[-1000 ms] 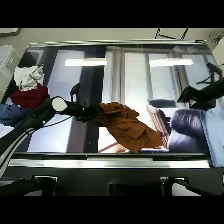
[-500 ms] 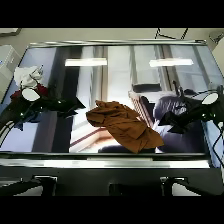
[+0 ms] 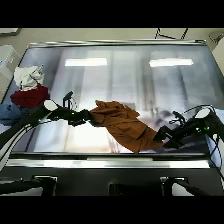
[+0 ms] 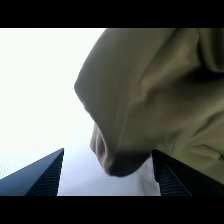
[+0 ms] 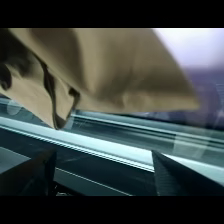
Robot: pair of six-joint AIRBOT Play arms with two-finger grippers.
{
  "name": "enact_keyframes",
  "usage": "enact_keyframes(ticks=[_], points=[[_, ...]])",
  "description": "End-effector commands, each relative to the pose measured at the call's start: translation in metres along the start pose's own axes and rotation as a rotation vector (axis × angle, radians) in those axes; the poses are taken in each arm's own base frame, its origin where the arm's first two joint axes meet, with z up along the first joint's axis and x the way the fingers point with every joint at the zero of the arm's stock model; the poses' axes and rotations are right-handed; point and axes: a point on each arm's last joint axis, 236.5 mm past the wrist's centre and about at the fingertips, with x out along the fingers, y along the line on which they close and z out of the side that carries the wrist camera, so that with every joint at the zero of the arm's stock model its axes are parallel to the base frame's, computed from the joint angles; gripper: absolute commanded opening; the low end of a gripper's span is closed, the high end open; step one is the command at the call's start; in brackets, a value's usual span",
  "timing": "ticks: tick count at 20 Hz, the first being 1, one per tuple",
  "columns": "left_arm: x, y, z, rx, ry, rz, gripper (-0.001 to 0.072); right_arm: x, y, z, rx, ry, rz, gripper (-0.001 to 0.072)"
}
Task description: Fold the clothes and pants, and hang the long-sleeved shirts on hangers.
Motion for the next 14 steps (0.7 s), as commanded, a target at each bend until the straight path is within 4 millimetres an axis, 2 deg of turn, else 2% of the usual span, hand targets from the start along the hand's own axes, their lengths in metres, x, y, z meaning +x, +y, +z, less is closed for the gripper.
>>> enact_keyframes(ticks=[1,2,3,4,5,6,7,10,14], points=[[0.009,0.002,0.012,0.012,-0.052,0.007,0.0582,0.016,-0.001,-0.019,0.018,0.007,0.023,0.0698],[0.011,0.000,0.014,0.017,-0.067,0.007,0.0477,0.022,0.000,-0.024,0.030,0.019,0.039,0.0698],[0.012,-0.002,0.018,0.020,-0.087,0.006,0.0309,0.028,0.001,-0.027,0.044,0.025,0.060,0.0698],[0.012,-0.005,0.023,0.010,-0.114,0.005,0.0236,0.034,0.002,-0.028,0.049,0.026,0.079,0.0698],[0.012,-0.007,0.029,-0.004,-0.141,0.002,0.0229,0.039,0.007,-0.030,0.045,0.025,0.112,0.0698],[0.011,-0.007,0.034,-0.015,-0.162,-0.001,0.0111,0.043,0.013,-0.030,0.053,0.022,0.148,0.0698],[0.010,-0.008,0.037,-0.016,-0.176,-0.002,0.0038,0.046,0.017,-0.030,0.063,0.018,0.176,0.0698],[0.010,-0.008,0.036,-0.010,-0.175,-0.002,0.0025,0.053,0.020,-0.033,0.041,0.022,0.172,0.0698],[0.001,-0.015,0.039,0.006,-0.196,-0.013,0.0024,0.083,0.046,-0.029,-0.064,-0.009,0.094,0.0704]])
